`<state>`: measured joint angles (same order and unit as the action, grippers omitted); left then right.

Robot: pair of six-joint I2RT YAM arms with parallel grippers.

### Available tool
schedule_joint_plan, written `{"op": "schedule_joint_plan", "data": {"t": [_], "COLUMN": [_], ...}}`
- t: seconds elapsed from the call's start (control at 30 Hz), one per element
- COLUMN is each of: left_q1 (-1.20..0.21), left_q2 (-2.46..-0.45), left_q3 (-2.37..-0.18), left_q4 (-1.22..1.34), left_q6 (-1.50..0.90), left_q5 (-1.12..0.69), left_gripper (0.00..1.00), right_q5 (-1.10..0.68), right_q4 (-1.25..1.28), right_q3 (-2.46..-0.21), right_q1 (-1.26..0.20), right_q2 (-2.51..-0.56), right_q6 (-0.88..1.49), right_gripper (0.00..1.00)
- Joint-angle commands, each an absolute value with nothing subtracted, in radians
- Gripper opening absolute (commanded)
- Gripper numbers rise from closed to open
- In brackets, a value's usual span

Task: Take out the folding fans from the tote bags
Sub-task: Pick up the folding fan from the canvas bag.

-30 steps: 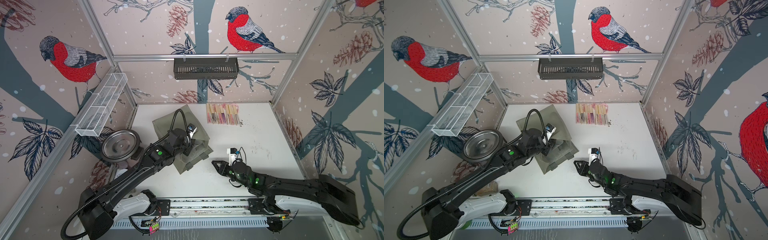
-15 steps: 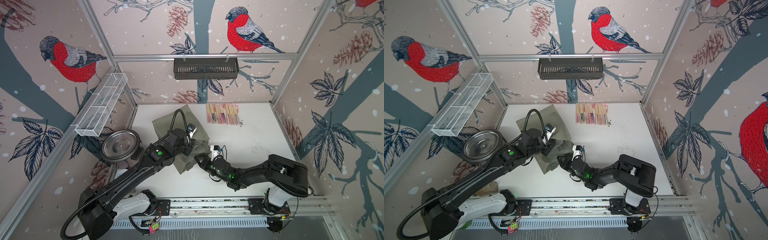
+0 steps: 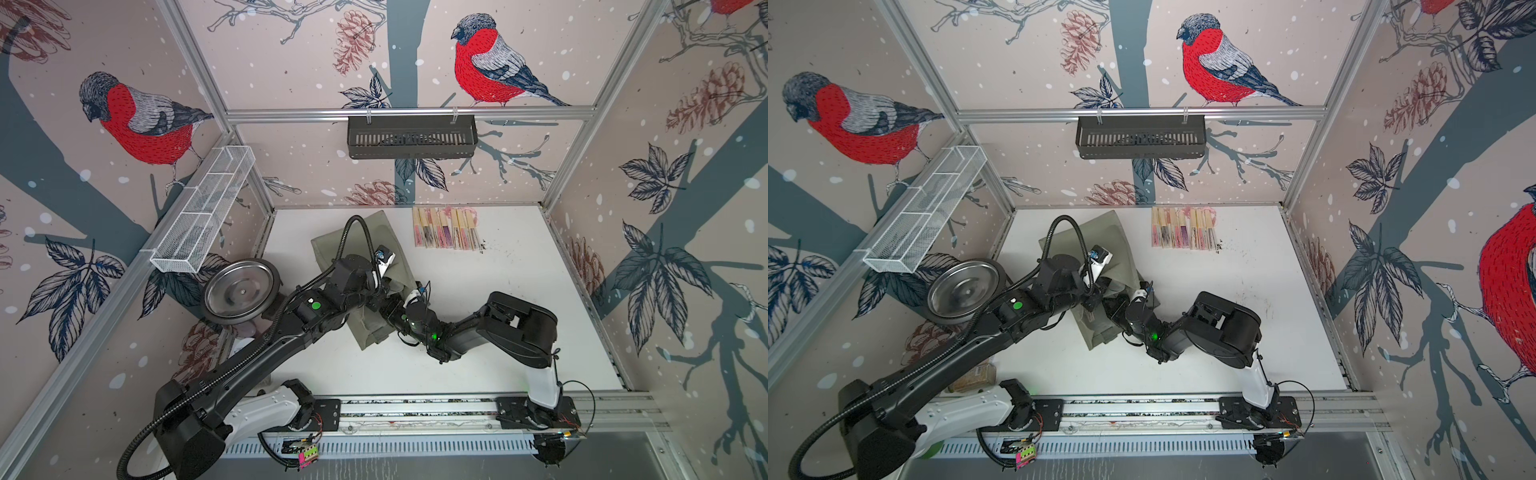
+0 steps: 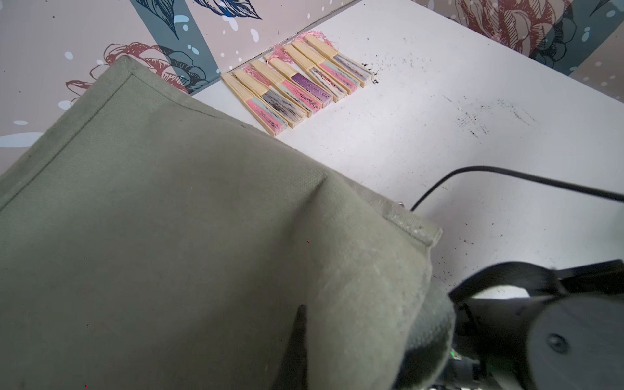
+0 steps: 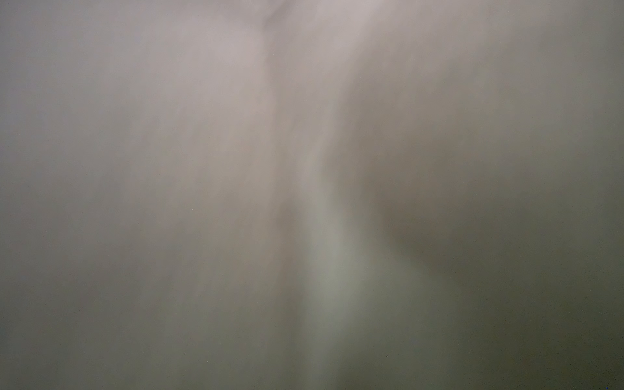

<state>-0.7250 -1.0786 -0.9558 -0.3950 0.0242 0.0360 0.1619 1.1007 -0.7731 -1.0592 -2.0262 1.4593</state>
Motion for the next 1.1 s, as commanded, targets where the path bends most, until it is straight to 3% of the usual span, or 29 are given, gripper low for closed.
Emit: {"op": "schedule_joint_plan", "data": {"t": [0.0,0.4,0.6,0.9,1.07], "left_q1": [-0.726,-0.726,-0.726,-0.725,-0.726], "left_q2": [-1.072,-1.099,-1.093,-1.116,-1.119], "left_q3": [-0.988,-0.992,-0.990,-1.023,-1.019], "left_q4": [-0.374,-0.365,-0.351,-0.351,-0.364], "left_q6": [0.005,0.011,0.008,-0.006,-0.011], "left_q5": [-0.024,-0.022,-0.012,0.000,0.005], "left_gripper": [0.00,0.00,0.00,0.00,0.00], "right_q5": [0.166,0.060,0.051,0.177,0.272], "right_q4": [1.115,1.150,1.190,1.268,1.275], "right_q3": [-0.804,-0.921,-0.902,-0.859,-0.860], "right_q1": [-1.039,-0.986,-1.027,-1.146,-1.197], "right_q2": [-2.059,-2.208,-2.202,-2.194,-2.197], "right_q6": [1.481,1.583,1.618,1.378,1.124], "right_gripper": [0.25,0.37,0.37,0.37,0.38]}}
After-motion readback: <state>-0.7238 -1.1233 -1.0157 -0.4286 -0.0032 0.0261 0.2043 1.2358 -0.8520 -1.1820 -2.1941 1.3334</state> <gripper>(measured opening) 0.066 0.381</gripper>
